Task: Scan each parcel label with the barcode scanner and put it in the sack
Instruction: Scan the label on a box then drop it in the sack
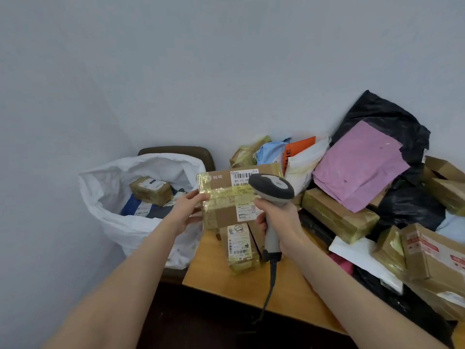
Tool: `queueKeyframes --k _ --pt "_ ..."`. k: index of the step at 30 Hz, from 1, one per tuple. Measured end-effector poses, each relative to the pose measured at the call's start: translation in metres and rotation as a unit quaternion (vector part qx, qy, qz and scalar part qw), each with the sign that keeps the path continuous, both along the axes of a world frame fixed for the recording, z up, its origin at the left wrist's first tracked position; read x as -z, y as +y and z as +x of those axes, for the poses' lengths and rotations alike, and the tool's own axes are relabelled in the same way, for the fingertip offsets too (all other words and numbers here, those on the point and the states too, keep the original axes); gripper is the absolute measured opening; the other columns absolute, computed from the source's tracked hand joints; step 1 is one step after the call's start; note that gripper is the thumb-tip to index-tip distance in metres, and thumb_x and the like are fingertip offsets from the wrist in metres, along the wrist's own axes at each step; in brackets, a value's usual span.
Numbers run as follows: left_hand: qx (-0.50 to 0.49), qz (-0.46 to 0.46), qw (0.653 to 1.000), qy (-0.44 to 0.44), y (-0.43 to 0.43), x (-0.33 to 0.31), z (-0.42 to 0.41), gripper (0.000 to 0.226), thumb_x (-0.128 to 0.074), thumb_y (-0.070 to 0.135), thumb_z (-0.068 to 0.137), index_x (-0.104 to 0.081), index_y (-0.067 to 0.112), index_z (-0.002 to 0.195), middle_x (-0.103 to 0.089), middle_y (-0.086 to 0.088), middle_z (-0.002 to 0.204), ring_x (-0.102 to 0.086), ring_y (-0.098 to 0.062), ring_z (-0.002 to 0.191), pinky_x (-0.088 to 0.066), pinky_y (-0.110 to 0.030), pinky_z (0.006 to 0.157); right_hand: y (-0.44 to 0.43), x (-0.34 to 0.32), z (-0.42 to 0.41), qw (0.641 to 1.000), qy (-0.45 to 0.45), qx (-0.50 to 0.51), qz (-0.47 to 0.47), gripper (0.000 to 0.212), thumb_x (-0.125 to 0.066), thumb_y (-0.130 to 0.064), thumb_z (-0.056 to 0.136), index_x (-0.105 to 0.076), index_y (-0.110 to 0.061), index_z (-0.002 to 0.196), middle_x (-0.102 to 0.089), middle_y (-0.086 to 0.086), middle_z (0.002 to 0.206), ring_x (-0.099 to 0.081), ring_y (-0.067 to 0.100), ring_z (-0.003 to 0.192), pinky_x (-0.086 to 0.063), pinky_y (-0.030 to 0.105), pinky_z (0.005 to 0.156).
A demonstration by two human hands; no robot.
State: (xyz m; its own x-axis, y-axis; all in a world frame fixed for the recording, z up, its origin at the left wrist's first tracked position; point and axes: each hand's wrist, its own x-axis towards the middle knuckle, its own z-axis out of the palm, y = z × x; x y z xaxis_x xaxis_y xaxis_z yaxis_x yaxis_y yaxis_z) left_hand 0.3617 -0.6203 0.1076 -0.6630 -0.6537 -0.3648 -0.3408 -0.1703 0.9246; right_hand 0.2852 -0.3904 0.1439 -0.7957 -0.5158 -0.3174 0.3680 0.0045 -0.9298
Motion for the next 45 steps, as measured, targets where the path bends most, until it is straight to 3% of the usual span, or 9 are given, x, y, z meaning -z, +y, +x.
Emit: queueKeyframes --k 6,10,16,24,29,33,36,41,45 --pt "-0.138 -0.073 0.988 0.018 -0.079 -0.041 0.056 0.020 -0.064 0.022 0.089 -0.060 0.020 0.109 -0.067 -0.005 0.100 -0.061 -0.017 0.076 -0.050 -0.030 0.062 -0.081 -0.017 0.009 0.994 -0.092 -0.027 -0.054 0.013 -0.069 -0.016 0.087 -0.062 -0.007 0.080 -0.057 0.006 0.055 -0.049 0.014 0.047 -0.044 0.026 0.049" --pt "-0.218 -0.136 0.966 0.018 -0.152 -0.045 0.084 0.054 -0.069 0.022 0.086 -0.048 0.014 0.136 -0.065 -0.002 0.109 -0.063 -0.015 0.082 -0.051 -0.027 0.061 -0.144 -0.006 0.012 0.993 -0.107 -0.025 -0.038 0.016 -0.071 -0.018 0.085 -0.063 -0.004 0.088 -0.058 0.006 0.056 -0.049 0.015 0.047 -0.045 0.027 0.050" --pt "-0.237 -0.208 0.944 -0.093 -0.269 0.012 0.089 0.073 -0.079 0.036 0.075 -0.046 0.013 0.136 -0.063 -0.005 0.115 -0.062 -0.029 0.104 -0.053 -0.046 0.090 -0.268 0.033 0.011 0.993 -0.112 -0.022 0.004 0.014 -0.069 -0.016 0.087 -0.060 -0.006 0.084 -0.058 0.006 0.053 -0.049 0.014 0.044 -0.045 0.026 0.048" --pt "-0.207 0.030 0.972 -0.110 -0.359 0.125 0.036 0.104 -0.080 0.035 0.073 -0.011 0.032 0.151 -0.036 -0.009 0.149 -0.041 -0.038 0.132 -0.046 -0.060 0.095 -0.403 0.090 0.006 0.985 -0.152 0.008 0.088 0.012 -0.068 -0.015 0.088 -0.066 -0.004 0.083 -0.061 0.009 0.060 -0.052 0.015 0.050 -0.046 0.028 0.052" --pt "-0.141 0.225 0.950 -0.165 -0.339 0.164 0.002 0.100 -0.085 0.035 0.067 -0.028 0.017 0.147 -0.045 -0.014 0.140 -0.049 -0.036 0.122 -0.052 -0.048 0.090 -0.433 0.127 -0.006 0.976 -0.165 0.041 0.136 0.019 -0.072 -0.021 0.083 -0.068 -0.003 0.090 -0.064 0.011 0.067 -0.057 0.020 0.057 -0.051 0.034 0.060" --pt "0.020 -0.125 0.942 -0.310 -0.349 0.177 0.002 0.090 -0.075 0.034 0.080 -0.020 0.014 0.149 -0.028 -0.015 0.151 -0.038 -0.032 0.133 -0.040 -0.044 0.105 -0.441 0.142 -0.014 0.970 -0.182 0.055 0.155 0.013 -0.070 -0.017 0.085 -0.065 -0.004 0.085 -0.062 0.010 0.064 -0.055 0.019 0.053 -0.048 0.031 0.056" --pt "0.214 -0.366 0.866 -0.266 -0.349 0.178 -0.004 0.077 -0.059 0.032 0.092 -0.013 0.030 0.153 -0.012 0.000 0.158 -0.025 -0.023 0.142 -0.037 -0.043 0.105 -0.444 0.147 -0.016 0.968 -0.181 0.059 0.164 0.013 -0.071 -0.017 0.085 -0.065 -0.006 0.083 -0.062 0.011 0.064 -0.055 0.019 0.053 -0.047 0.031 0.055" --pt "0.378 -0.385 0.761 -0.362 -0.354 0.201 -0.020 0.067 -0.053 0.025 0.093 -0.019 0.028 0.152 -0.001 0.002 0.161 -0.017 -0.028 0.144 -0.032 -0.050 0.111 -0.441 0.146 -0.021 0.968 -0.175 0.056 0.168 0.016 -0.070 -0.021 0.086 -0.066 -0.006 0.092 -0.064 0.010 0.069 -0.058 0.019 0.058 -0.051 0.031 0.059" --pt "0.366 -0.369 0.772 -0.366 -0.359 0.184 -0.034 0.049 -0.047 0.021 0.095 -0.040 0.023 0.143 -0.029 -0.004 0.151 -0.040 -0.028 0.130 -0.044 -0.046 0.100 -0.425 0.139 -0.026 0.968 -0.178 0.058 0.166 0.020 -0.071 -0.022 0.086 -0.067 -0.004 0.094 -0.063 0.009 0.068 -0.057 0.016 0.054 -0.051 0.028 0.054"
